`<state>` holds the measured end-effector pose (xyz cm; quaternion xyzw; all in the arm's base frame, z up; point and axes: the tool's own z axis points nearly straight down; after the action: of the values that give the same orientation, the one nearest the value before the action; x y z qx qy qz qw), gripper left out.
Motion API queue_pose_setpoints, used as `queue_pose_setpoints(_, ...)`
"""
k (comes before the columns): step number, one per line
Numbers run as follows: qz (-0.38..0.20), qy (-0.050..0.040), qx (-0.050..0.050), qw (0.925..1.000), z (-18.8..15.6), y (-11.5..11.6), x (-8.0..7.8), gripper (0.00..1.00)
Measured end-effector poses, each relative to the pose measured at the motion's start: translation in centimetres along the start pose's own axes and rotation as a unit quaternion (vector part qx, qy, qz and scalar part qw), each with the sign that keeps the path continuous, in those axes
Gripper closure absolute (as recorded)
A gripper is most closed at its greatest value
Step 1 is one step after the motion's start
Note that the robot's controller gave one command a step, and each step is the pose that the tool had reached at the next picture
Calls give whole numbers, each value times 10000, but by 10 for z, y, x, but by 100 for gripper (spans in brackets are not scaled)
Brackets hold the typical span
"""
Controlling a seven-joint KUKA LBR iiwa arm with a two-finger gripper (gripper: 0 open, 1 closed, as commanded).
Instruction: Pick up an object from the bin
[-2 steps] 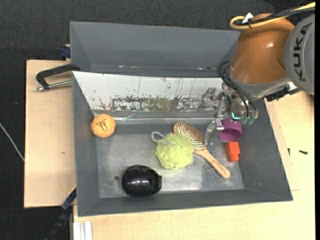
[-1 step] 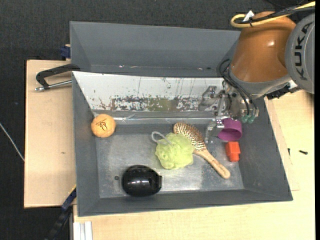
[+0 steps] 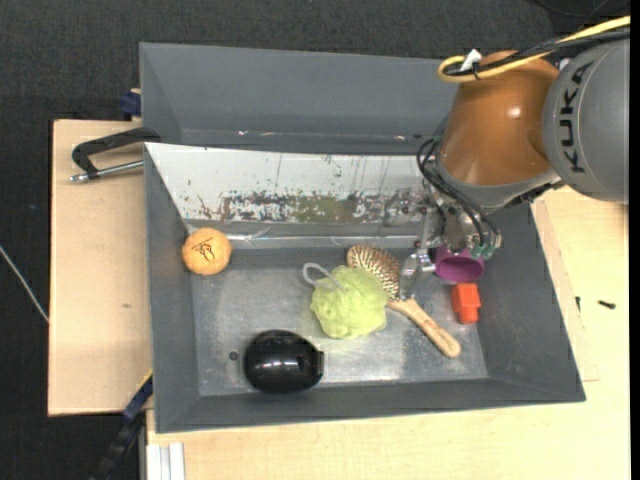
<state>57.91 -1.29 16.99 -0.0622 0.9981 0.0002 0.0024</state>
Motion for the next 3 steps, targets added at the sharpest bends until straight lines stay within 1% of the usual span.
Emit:
queue_pose_setpoints(1, -1463, 15, -8, 9892, 11, 18, 4, 0)
queue_pose_setpoints(2, -2168, -12, -1, 9762, 18, 23, -13, 0)
queue_pose_setpoints(3, -3897, -14, 4, 9210, 86, 23, -26, 0)
